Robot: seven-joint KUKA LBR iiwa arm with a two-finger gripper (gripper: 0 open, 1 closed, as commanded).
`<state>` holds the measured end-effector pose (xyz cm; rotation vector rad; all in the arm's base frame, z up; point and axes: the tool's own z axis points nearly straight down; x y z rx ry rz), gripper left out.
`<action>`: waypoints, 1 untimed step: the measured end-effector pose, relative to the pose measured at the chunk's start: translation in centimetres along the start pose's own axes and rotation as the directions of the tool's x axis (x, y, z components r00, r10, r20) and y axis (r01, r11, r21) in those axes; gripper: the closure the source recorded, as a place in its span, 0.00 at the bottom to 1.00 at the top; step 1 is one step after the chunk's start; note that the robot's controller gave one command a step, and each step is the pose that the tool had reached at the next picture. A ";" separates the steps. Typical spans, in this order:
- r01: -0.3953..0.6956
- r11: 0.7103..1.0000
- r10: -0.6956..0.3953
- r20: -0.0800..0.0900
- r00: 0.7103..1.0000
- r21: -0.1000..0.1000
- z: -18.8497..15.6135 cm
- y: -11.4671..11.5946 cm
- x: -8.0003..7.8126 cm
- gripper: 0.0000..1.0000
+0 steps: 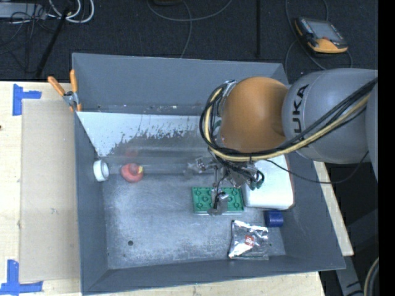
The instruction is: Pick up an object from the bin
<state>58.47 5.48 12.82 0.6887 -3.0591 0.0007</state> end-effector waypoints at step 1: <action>-0.093 0.996 0.093 0.002 0.996 -0.001 5.1 -1.6 -0.9 0.00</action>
Offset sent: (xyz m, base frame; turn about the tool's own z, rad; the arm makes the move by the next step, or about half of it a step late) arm 0.0154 -0.0110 -0.0480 0.0938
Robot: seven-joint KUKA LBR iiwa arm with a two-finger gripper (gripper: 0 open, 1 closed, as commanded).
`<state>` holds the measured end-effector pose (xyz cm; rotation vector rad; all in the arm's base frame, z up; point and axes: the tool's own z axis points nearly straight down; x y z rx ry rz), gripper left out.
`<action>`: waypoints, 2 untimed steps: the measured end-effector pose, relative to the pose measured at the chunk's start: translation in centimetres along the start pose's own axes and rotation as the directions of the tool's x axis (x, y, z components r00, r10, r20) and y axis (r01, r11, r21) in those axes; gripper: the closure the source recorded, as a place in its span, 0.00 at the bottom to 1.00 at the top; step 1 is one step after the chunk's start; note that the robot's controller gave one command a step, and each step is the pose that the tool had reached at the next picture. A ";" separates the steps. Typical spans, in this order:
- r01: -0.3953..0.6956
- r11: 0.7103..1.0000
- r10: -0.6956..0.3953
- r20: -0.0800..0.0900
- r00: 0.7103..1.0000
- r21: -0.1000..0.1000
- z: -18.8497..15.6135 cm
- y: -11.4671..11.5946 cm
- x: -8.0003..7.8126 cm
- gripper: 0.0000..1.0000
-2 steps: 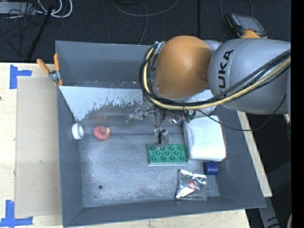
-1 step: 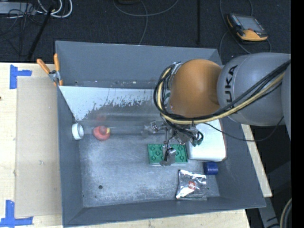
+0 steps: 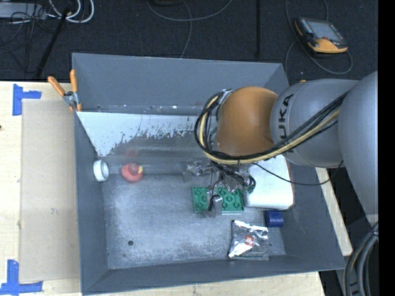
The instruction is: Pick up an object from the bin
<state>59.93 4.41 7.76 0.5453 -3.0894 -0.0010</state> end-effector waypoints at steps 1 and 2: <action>0.259 0.966 -0.259 0.003 0.966 0.001 -3.5 2.2 3.6 0.00; 0.361 0.933 -0.361 0.003 0.933 0.001 0.9 -0.2 -2.1 0.00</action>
Offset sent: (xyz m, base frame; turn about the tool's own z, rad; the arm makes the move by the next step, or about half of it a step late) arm -0.0412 0.0063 0.0355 -0.2615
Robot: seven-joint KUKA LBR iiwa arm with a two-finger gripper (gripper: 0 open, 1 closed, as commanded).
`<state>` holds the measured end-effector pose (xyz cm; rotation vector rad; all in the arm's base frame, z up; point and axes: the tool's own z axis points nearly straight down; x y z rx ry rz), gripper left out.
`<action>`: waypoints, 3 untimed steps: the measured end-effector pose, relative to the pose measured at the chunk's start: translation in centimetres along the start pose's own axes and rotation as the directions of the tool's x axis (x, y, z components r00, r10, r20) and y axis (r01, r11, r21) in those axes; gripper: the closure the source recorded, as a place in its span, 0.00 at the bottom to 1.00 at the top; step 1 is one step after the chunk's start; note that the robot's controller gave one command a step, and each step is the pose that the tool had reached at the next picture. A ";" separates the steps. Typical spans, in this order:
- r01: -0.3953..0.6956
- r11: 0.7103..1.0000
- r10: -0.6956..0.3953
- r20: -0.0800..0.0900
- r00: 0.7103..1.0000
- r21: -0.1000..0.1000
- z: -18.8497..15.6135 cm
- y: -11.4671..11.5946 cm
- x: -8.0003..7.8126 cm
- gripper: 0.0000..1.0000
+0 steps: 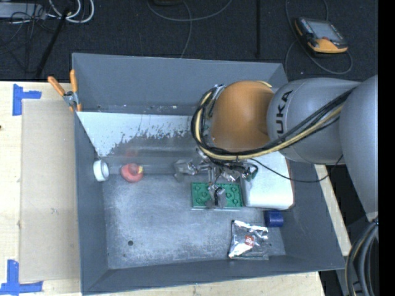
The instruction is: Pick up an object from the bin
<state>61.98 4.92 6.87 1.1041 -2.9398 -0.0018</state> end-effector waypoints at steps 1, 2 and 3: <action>-0.007 1.000 0.007 0.000 1.000 0.001 -0.5 -0.2 0.0 1.00; 0.683 0.731 -0.683 -0.002 0.731 0.006 -0.8 4.1 -0.4 1.00; 0.722 0.692 -0.722 0.003 0.692 0.009 -12.6 4.5 -1.8 1.00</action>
Offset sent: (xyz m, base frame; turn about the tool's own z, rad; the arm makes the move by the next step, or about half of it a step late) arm 0.0000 0.0000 0.0000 0.0000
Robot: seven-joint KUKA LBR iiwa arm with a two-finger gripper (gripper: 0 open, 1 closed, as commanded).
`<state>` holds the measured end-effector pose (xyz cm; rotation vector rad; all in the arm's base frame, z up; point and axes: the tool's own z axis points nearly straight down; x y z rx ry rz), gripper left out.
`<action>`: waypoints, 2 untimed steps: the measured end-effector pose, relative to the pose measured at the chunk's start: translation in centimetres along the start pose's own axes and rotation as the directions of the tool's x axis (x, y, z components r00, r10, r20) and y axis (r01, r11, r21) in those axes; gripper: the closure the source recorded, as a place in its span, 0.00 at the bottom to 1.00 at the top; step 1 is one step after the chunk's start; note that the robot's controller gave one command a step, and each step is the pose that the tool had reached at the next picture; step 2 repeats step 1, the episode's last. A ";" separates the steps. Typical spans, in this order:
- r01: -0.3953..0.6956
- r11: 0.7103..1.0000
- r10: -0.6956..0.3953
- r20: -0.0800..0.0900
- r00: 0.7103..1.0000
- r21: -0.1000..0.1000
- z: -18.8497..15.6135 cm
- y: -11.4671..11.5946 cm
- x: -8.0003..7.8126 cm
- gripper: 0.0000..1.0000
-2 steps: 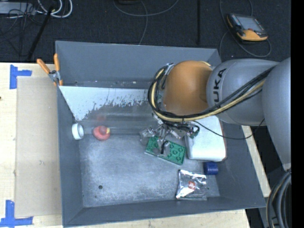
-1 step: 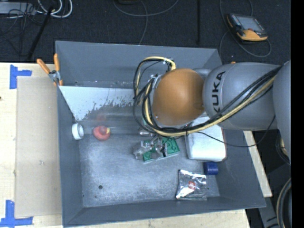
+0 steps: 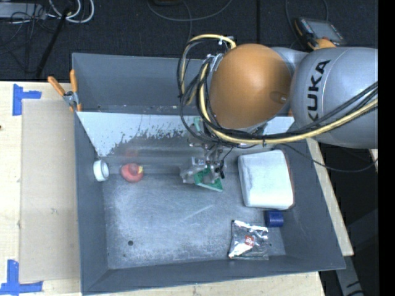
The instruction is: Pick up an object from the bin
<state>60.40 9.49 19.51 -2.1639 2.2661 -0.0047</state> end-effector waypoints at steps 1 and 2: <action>0.034 0.999 -0.034 0.000 0.999 0.000 -11.7 0.1 -1.9 1.00; 0.034 0.999 -0.034 0.000 0.999 0.000 -11.7 0.1 -1.9 1.00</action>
Offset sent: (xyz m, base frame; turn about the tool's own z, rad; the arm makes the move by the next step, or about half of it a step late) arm -0.0020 0.0161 0.1129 -0.0362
